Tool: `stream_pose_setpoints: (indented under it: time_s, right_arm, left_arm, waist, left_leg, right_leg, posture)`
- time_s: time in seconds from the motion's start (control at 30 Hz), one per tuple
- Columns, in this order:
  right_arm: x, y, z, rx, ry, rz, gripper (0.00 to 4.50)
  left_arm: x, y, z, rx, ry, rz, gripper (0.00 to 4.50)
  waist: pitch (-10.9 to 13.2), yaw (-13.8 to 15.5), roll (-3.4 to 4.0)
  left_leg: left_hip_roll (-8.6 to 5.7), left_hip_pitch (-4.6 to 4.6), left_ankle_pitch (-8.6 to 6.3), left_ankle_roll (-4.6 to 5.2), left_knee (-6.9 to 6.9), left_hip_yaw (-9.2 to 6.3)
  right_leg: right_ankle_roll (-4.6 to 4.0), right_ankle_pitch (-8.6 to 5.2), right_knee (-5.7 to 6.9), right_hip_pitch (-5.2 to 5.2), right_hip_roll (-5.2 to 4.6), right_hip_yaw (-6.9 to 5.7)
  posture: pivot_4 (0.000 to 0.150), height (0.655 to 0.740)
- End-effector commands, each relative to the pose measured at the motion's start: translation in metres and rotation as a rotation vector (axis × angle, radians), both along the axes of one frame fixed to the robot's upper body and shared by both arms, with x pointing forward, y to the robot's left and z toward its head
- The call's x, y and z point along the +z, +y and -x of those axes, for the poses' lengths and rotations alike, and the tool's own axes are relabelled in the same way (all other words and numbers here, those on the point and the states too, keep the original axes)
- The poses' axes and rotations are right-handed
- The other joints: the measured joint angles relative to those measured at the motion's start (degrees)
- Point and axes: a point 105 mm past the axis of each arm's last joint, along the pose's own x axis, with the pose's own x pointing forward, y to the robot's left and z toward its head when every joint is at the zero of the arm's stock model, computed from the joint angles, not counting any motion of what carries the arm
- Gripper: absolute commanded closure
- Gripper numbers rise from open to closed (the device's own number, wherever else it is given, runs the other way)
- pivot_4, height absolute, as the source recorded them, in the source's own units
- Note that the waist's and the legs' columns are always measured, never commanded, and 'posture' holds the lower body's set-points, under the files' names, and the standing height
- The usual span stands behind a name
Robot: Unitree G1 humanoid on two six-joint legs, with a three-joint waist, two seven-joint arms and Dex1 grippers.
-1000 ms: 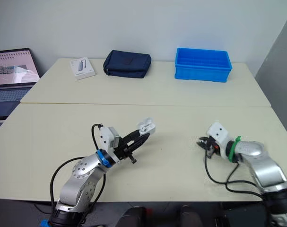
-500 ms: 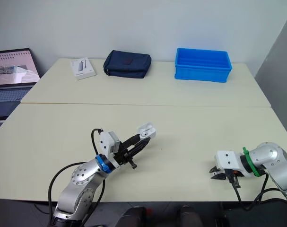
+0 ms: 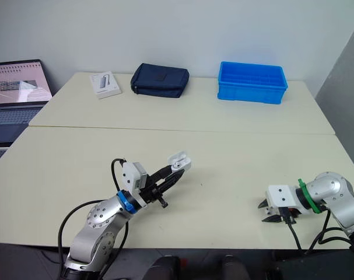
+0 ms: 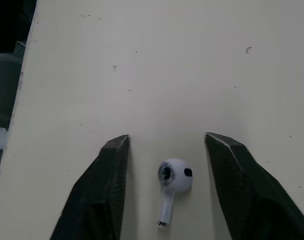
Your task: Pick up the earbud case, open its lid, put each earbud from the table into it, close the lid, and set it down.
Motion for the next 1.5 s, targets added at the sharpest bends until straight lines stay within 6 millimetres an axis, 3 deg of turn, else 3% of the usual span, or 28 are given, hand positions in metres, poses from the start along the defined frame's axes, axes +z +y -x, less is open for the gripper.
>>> stream_pose_setpoints:
  time_s: [0.03,0.3,0.63,0.73,0.93,1.17,1.5]
  right_arm:
    - [-0.001,0.001,0.005,0.024,-0.019,-0.010,1.56]
    - [0.052,0.025,0.007,-0.005,-0.141,-0.066,1.56]
    - [0.060,0.018,-0.005,-0.228,-0.176,-0.096,1.56]
    - [0.061,0.015,-0.004,-0.258,-0.153,-0.123,2.15]
    - [0.047,-0.002,-0.008,-0.228,-0.183,0.023,4.41]
    - [0.031,-0.007,-0.008,-0.178,-0.144,0.087,4.50]
    - [0.024,-0.016,0.003,-0.180,-0.085,0.116,4.50]
  left_arm:
    - [0.015,-0.003,0.005,-0.015,-0.063,0.006,3.71]
    - [0.013,-0.006,0.004,-0.024,-0.054,0.010,3.71]
    - [0.012,-0.009,0.002,-0.034,-0.055,0.014,3.71]
    - [0.012,-0.009,0.001,-0.033,-0.056,0.013,3.71]
    - [0.011,-0.009,0.002,-0.037,-0.054,0.012,3.71]
    - [0.011,-0.010,0.002,-0.039,-0.052,0.009,3.71]
    - [0.010,-0.009,0.003,-0.038,-0.050,0.007,3.71]
  waist:
    - [0.00,0.06,0.00]
    - [0.08,0.27,0.21]
    - [0.08,0.62,0.21]
    - [0.08,0.62,0.21]
    - [0.08,0.62,0.21]
    - [0.09,0.57,0.21]
    - [0.08,0.65,0.21]
  left_leg:
    - [0.00,-0.02,0.00,0.00,0.00,0.00]
    - [-0.01,-0.08,0.00,0.00,-0.04,0.05]
    - [-0.03,-0.14,0.00,0.00,-0.03,0.06]
    - [-0.04,-0.13,0.00,0.00,-0.03,0.05]
    - [-0.04,-0.12,0.00,0.01,-0.03,0.10]
    - [-0.05,-0.13,0.00,0.01,-0.03,0.08]
    - [-0.04,-0.12,0.00,0.01,-0.03,0.07]
  right_leg:
    - [0.01,0.01,-0.03,0.00,-0.01,0.00]
    - [0.03,0.02,0.06,-0.16,0.00,0.03]
    - [0.04,0.03,-0.04,-0.16,-0.05,0.03]
    - [0.04,0.03,-0.02,-0.16,-0.03,0.01]
    - [0.04,0.03,-0.02,-0.16,-0.03,0.04]
    - [0.04,0.03,-0.02,-0.17,-0.01,0.01]
    - [0.04,0.03,-0.01,-0.16,-0.01,0.02]
  posture:
    - [0.150,0.7400]
    - [0.150,0.7400]
    - [0.150,0.7400]
    - [0.150,0.7400]
    - [0.150,0.7400]
    - [0.150,0.7400]
    - [0.150,0.7400]
